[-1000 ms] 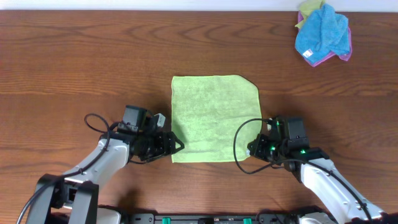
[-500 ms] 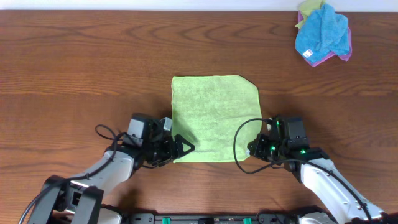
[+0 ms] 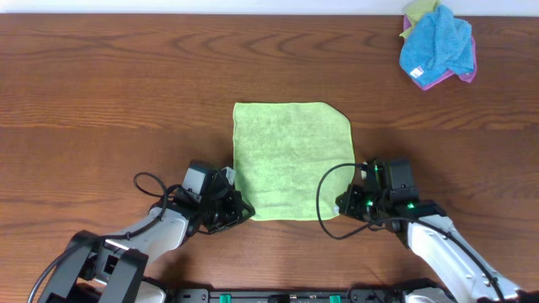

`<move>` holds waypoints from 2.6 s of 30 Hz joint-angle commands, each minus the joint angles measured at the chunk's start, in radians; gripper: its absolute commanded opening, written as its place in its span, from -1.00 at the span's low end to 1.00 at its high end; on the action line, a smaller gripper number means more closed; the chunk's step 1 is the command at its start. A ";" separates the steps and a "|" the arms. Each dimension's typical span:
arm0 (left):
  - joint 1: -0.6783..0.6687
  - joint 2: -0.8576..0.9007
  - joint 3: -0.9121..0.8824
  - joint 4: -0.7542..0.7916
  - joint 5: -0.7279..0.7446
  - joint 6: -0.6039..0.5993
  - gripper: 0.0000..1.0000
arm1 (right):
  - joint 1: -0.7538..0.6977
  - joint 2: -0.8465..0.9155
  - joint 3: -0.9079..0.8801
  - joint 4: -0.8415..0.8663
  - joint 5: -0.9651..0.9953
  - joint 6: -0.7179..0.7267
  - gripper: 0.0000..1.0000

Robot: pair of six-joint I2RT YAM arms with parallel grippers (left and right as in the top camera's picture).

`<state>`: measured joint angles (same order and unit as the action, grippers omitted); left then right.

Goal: Fold the cloth
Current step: 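Grasp the near edge of the towel with both grippers, then lift the near edge and fold it forward over the far half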

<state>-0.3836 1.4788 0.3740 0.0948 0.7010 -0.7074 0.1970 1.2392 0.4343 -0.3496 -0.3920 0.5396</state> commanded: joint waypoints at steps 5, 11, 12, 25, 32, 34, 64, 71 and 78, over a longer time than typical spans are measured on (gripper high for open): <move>-0.001 -0.197 -0.004 -0.174 0.006 0.011 -0.88 | 0.010 -0.153 -0.002 -0.109 0.030 -0.044 -0.97; -0.001 -0.393 0.011 -0.248 -0.038 -0.095 -0.88 | 0.011 -0.275 -0.002 -0.120 0.055 -0.023 -0.97; -0.001 -0.410 0.019 -0.248 -0.065 -0.113 -0.88 | 0.012 -0.280 -0.002 -0.109 0.062 -0.016 -0.97; -0.001 -0.291 0.146 -0.165 -0.353 -0.172 -0.88 | 0.012 -0.214 -0.002 0.162 0.219 0.029 -0.97; 0.000 -0.157 0.200 -0.042 -0.422 -0.164 -0.88 | 0.012 -0.066 0.022 0.319 0.263 0.032 -0.97; 0.004 -0.124 0.229 -0.034 -0.441 -0.147 -0.88 | 0.012 -0.014 0.044 0.349 0.278 0.032 -0.97; 0.025 0.261 0.370 0.252 -0.602 -0.028 -0.88 | 0.012 0.492 0.288 0.662 0.366 -0.048 -0.97; 0.025 0.307 0.370 0.286 -0.650 -0.002 -0.88 | 0.012 0.540 0.299 0.702 0.385 -0.067 -0.98; 0.025 0.379 0.370 0.377 -0.649 -0.002 -0.88 | 0.012 0.541 0.299 0.702 0.418 -0.105 -0.98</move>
<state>-0.3759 1.8351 0.7345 0.4660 0.1226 -0.7315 0.2157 1.7729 0.7177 0.3504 -0.0769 0.4679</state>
